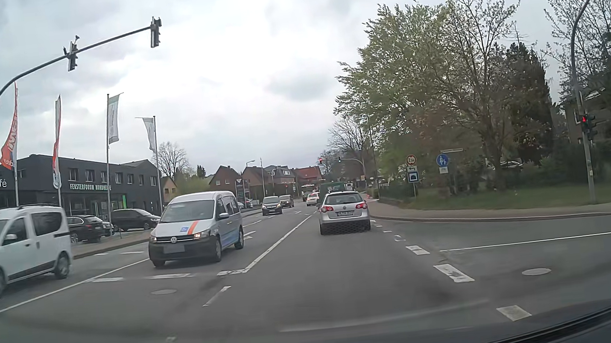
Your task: Follow the waypoints while adhering to traffic rules and regulations
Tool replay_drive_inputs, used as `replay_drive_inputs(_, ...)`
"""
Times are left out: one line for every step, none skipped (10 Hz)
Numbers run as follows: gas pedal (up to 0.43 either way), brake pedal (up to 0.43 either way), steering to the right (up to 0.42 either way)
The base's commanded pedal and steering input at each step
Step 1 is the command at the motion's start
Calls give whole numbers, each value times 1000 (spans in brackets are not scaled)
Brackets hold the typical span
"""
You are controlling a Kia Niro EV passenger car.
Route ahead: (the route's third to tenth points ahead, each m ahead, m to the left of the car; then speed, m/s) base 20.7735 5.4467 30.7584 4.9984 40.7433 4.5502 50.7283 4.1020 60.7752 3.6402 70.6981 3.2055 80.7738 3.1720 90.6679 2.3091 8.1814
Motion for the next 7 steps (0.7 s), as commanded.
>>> replay_drive_inputs(169, 0, 4)
replay_drive_inputs(169, 0, 4)
replay_drive_inputs(169, 0, 4)
replay_drive_inputs(169, 0, 3)
replay_drive_inputs(169, 0, 3)
replay_drive_inputs(169, 0, 3)
replay_drive_inputs(177, 0, 3)
